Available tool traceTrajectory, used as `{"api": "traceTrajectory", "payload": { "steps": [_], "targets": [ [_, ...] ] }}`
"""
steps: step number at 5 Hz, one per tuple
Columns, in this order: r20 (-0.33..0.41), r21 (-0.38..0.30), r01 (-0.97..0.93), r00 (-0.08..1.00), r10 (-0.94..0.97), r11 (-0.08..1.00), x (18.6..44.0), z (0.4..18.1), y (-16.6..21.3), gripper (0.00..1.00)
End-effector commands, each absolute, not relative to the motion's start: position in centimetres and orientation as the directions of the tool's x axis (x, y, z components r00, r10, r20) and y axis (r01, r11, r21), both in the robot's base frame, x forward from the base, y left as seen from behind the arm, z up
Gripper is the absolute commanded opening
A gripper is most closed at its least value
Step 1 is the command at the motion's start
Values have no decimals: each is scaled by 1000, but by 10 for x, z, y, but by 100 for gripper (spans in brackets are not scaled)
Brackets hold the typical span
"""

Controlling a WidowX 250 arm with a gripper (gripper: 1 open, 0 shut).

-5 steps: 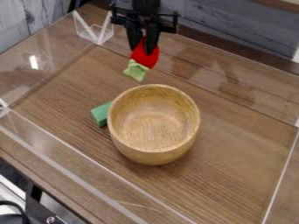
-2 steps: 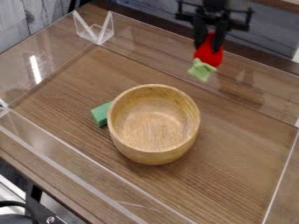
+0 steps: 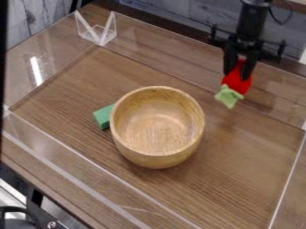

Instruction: Move the red object to the right side of the table

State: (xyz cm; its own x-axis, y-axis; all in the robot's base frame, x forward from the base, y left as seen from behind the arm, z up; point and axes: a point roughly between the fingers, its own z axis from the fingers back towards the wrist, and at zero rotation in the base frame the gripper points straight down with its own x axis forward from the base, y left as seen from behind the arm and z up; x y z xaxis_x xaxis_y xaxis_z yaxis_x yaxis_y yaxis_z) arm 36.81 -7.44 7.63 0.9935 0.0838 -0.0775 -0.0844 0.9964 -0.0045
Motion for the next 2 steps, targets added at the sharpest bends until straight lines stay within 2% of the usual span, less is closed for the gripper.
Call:
{"api": "traceTrajectory", "payload": {
  "steps": [1, 2],
  "targets": [
    [-25, -16, -60, 998, 59, 998, 374, 85, -86, 0],
    [-35, -21, -67, 997, 66, 998, 372, 82, -99, 0]
  ]
}}
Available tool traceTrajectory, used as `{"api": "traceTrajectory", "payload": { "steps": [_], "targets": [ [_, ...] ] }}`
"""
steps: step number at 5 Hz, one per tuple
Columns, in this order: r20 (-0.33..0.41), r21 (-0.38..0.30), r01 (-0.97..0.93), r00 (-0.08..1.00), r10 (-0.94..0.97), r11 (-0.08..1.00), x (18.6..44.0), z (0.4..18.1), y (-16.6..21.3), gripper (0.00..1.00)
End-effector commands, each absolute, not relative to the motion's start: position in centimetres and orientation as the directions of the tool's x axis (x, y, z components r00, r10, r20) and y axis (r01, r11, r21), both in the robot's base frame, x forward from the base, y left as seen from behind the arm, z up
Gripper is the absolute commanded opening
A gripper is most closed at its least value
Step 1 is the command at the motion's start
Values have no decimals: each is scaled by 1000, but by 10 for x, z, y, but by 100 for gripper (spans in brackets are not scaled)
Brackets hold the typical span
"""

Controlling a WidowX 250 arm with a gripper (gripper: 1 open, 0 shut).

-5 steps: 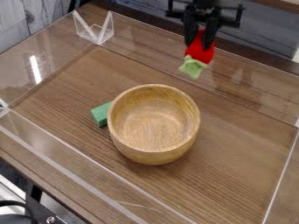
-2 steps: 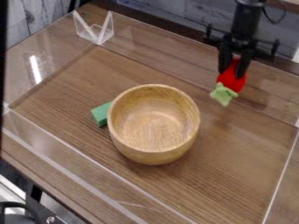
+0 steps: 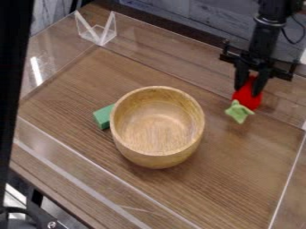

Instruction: Move the red object to the right side of the table

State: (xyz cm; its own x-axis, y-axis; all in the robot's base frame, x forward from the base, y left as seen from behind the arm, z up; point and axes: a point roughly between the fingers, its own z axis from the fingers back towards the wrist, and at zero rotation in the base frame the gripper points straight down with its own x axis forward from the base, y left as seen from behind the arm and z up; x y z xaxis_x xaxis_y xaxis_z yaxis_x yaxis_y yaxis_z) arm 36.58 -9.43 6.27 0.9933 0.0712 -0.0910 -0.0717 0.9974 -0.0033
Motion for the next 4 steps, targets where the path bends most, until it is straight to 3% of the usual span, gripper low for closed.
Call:
{"api": "traceTrajectory", "payload": {
  "steps": [1, 4],
  "targets": [
    [-44, -25, -79, 996, 78, 997, 374, 80, -109, 0],
    [-69, -12, 57, 996, -57, 998, 372, 69, -99, 0]
  ]
}}
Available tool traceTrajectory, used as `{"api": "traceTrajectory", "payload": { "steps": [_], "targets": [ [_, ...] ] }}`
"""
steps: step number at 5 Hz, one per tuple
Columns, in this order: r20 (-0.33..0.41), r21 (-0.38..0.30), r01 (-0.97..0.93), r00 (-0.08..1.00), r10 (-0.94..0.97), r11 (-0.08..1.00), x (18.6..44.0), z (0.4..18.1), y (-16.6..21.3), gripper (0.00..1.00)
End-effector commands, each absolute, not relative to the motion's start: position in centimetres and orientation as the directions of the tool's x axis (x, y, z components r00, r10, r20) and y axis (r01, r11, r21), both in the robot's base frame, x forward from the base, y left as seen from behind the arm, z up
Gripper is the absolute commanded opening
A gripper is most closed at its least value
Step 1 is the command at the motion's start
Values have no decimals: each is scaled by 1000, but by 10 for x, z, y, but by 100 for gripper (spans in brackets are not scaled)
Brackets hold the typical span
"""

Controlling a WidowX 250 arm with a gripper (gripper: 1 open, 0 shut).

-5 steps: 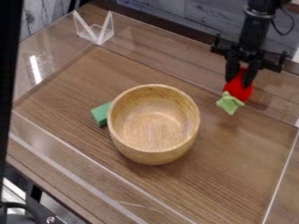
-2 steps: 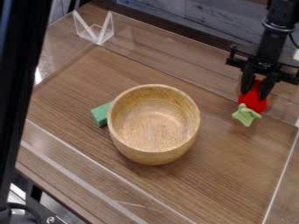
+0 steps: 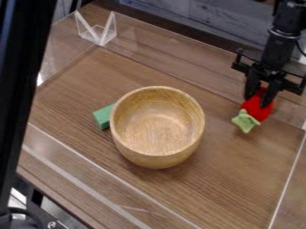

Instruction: Move the red object to the right side of the table

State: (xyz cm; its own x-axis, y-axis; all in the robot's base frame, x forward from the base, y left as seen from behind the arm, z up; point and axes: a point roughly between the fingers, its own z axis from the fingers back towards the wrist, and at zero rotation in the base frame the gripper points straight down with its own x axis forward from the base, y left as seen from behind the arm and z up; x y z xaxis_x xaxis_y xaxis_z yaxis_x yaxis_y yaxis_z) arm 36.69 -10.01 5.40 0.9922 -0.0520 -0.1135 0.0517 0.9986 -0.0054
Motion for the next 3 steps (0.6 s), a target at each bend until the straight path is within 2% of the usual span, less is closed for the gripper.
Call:
{"api": "traceTrajectory", "payload": {
  "steps": [1, 2, 3],
  "targets": [
    [-74, -11, 44, 996, -45, 999, 372, 64, -92, 0],
    [-78, -11, 34, 996, -34, 999, 372, 60, -86, 0],
    [-71, -8, 19, 997, -19, 1000, 355, 67, -85, 0]
  ]
}}
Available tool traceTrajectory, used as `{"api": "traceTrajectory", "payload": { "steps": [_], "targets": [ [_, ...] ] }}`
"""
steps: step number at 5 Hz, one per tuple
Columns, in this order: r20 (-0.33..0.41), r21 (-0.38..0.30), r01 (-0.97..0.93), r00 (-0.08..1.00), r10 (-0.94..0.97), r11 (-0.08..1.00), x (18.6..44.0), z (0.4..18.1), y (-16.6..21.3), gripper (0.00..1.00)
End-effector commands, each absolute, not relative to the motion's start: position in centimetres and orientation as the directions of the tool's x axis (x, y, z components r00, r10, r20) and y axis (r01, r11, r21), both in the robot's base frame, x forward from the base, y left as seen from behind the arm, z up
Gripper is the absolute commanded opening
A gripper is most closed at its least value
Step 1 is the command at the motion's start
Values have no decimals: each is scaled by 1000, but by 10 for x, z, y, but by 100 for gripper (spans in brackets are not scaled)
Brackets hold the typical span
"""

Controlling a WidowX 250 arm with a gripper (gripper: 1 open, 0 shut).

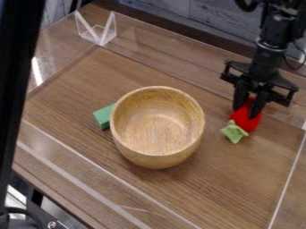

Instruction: Move the red object to the right side of the table

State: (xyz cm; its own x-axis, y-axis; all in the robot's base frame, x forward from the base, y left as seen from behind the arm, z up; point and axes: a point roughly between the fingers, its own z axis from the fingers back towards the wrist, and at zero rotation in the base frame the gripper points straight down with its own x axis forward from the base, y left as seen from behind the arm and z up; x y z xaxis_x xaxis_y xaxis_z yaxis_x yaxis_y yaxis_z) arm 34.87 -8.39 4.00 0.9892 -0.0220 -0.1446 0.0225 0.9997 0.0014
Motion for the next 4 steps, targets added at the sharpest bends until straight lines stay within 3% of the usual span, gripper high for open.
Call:
{"api": "traceTrajectory", "payload": {
  "steps": [1, 2, 4],
  "targets": [
    [-53, -13, 24, 998, -24, 1000, 339, 85, -89, 0],
    [-62, -28, 32, 998, -34, 999, 315, 86, -95, 0],
    [-71, -47, 169, 983, -172, 985, 281, 62, -119, 0]
  ]
}}
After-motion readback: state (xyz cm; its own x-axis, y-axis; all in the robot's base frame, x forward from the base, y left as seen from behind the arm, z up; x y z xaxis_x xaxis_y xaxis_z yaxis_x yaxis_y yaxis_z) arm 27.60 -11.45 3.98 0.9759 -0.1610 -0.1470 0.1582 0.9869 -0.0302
